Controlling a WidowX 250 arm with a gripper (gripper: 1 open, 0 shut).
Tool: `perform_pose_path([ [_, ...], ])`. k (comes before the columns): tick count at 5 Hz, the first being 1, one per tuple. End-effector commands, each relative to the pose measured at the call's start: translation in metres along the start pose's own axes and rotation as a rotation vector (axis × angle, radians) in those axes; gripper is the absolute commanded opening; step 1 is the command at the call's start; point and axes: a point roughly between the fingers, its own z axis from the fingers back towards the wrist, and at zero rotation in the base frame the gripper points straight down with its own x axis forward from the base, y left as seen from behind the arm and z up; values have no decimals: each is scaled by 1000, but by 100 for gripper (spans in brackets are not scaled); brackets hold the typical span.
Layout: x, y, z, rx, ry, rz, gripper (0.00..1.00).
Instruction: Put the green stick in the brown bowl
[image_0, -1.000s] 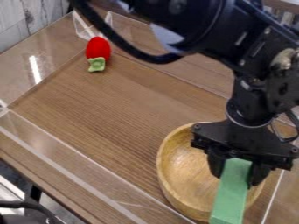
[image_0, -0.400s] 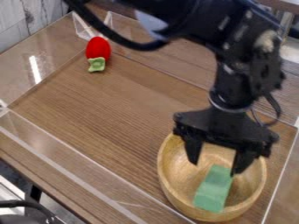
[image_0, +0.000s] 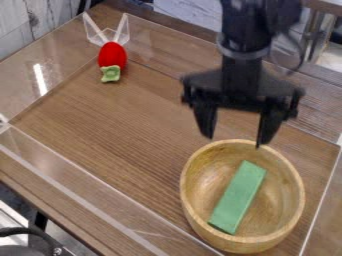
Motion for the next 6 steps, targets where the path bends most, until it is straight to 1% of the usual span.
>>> perform_pose_path([
  [1,-2,-4,23,-44,-45,-39,100],
  [2,-11,-4,14,-51,-42,-64,100],
  [3,-16,-6,8,-58,-45,-93,100],
  [5,-17,-10,13,-52,-36,-111,100],
  [6,-13,-9,6,-44,-35,-93,100],
])
